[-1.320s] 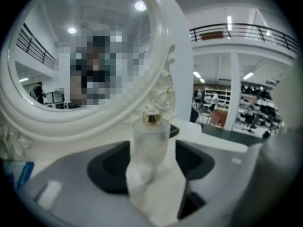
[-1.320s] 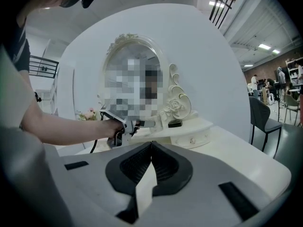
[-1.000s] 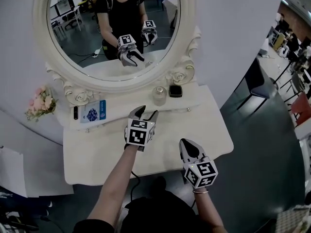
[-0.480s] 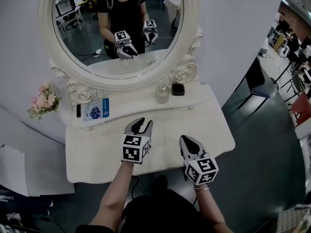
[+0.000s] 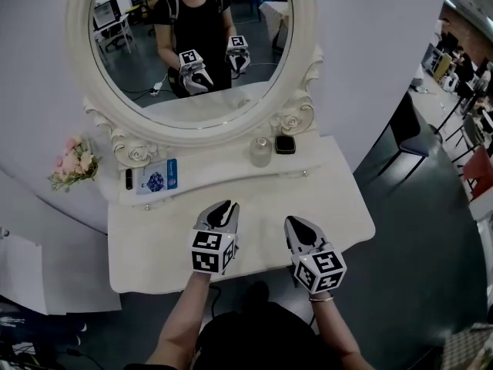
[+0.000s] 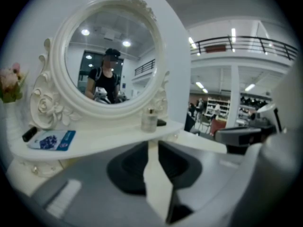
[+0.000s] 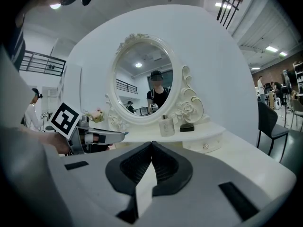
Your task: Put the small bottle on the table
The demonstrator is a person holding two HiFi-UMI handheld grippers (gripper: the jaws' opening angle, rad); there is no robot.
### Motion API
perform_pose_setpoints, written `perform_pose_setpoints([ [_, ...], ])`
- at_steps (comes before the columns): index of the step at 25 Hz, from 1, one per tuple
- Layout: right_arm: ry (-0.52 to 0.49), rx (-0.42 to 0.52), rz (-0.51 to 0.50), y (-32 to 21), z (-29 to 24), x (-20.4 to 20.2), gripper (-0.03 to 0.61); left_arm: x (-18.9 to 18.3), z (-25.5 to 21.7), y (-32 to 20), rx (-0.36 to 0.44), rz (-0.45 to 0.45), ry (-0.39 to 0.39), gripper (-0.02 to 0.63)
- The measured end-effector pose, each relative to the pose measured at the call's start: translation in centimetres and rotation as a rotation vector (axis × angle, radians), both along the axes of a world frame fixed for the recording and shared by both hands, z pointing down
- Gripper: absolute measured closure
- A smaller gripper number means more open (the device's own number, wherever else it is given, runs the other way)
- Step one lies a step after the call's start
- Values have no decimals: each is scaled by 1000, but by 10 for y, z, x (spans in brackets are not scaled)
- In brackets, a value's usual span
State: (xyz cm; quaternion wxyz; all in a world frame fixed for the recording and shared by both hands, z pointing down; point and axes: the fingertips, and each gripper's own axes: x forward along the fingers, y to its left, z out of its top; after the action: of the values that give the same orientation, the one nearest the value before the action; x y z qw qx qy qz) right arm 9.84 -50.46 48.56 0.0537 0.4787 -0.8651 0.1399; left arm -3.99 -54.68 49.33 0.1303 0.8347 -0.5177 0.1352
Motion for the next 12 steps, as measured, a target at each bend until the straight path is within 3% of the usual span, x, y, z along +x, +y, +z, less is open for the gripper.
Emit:
perform_pose_setpoints([
  [12, -3, 15, -1, 0, -6, -8, 574, -5, -3, 21, 5, 15, 12, 586],
])
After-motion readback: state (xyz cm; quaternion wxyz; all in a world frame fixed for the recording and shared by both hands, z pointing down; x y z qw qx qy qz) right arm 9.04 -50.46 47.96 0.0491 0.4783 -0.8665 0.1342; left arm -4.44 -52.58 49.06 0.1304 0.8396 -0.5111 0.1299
